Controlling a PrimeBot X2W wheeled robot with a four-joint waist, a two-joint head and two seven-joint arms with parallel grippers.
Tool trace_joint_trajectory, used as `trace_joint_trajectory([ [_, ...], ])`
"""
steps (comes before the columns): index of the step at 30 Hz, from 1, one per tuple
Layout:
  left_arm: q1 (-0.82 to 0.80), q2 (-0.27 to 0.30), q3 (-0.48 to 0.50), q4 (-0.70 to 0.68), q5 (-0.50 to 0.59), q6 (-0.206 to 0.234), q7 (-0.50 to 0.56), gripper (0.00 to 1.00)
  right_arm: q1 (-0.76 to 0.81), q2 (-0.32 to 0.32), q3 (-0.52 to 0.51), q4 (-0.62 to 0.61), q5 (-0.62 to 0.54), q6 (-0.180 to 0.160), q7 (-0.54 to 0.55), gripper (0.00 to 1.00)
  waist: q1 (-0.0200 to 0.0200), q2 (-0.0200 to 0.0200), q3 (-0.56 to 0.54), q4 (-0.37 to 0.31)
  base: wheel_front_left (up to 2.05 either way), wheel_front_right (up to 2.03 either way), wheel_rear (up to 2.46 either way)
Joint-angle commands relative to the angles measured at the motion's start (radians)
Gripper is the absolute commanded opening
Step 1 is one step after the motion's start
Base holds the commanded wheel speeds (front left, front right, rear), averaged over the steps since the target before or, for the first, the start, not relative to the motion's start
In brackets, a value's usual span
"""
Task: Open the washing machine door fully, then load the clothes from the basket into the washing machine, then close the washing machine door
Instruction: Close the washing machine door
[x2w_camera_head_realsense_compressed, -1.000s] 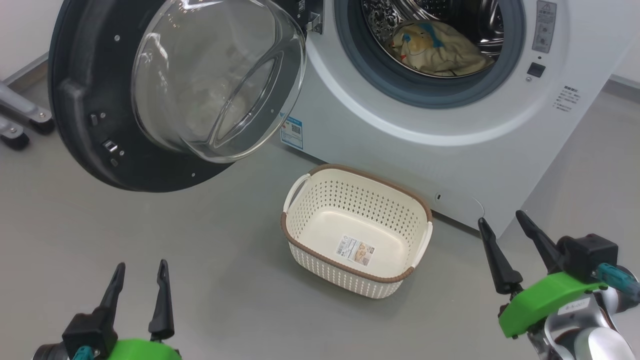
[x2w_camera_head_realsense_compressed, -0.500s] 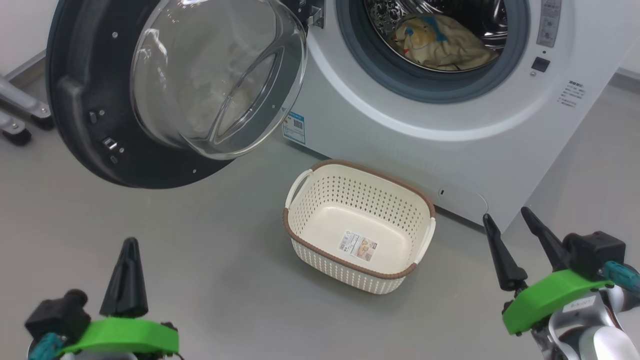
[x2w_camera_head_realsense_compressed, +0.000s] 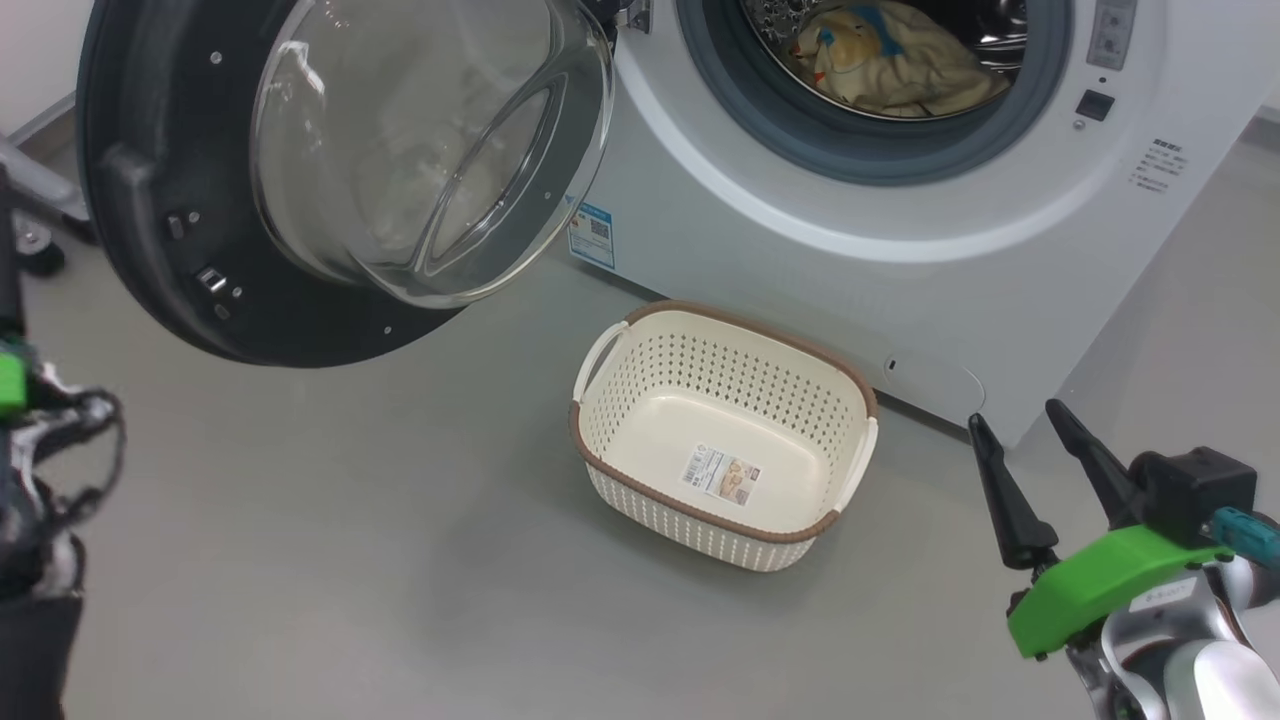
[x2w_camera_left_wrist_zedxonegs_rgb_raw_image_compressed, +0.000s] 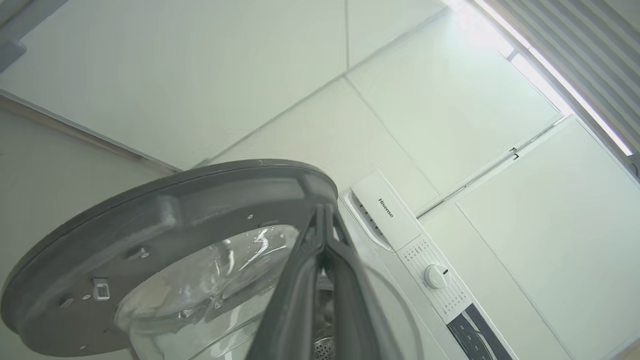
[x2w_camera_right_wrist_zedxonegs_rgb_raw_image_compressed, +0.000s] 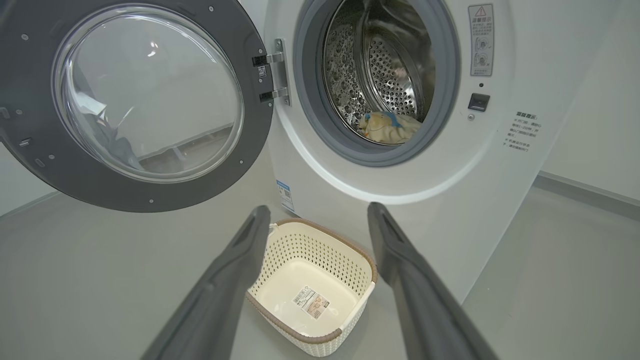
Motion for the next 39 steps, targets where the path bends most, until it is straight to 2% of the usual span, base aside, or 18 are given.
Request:
trace_joint_trajectory([
  [1, -0.093, 0.065, 0.068, 0.013, -0.039, -0.006, 0.031, 0.0, -0.051, -0.025, 0.021, -0.041, -0.008, 0.004, 0.002, 1.0, 0.0, 0.0, 0.007, -0.01, 0.0, 0.0, 0.0],
  [8, -0.293, 0.129, 0.17, 0.328, -0.246, 0.035, 0.176, 0.0, -0.061, -0.03, 0.024, -0.05, -0.011, 0.004, 0.009, 1.0, 0.0, 0.0, 0.035, -0.06, 0.0, 0.0, 0.0],
  [15, -0.403, 0.181, 0.247, 0.566, -0.341, 0.052, 0.229, 0.0, -0.071, -0.042, 0.034, -0.057, -0.013, 0.004, 0.021, 1.0, 0.0, 0.0, 0.059, -0.118, 0.0, 0.0, 0.0],
  [24, -0.496, 0.239, 0.304, 0.758, -0.374, 0.05, 0.219, 0.0, -0.097, -0.067, 0.051, -0.079, -0.012, 0.004, 0.047, 1.0, 0.0, 0.0, 0.115, -0.187, 0.0, 0.0, 0.0],
  [39, -0.573, 0.286, 0.312, 0.937, -0.355, -0.022, 0.19, 0.0, -0.117, -0.09, 0.056, -0.111, -0.011, 0.004, 0.075, 1.0, 0.0, 0.0, 0.18, -0.242, 0.0, 0.0, 0.0],
])
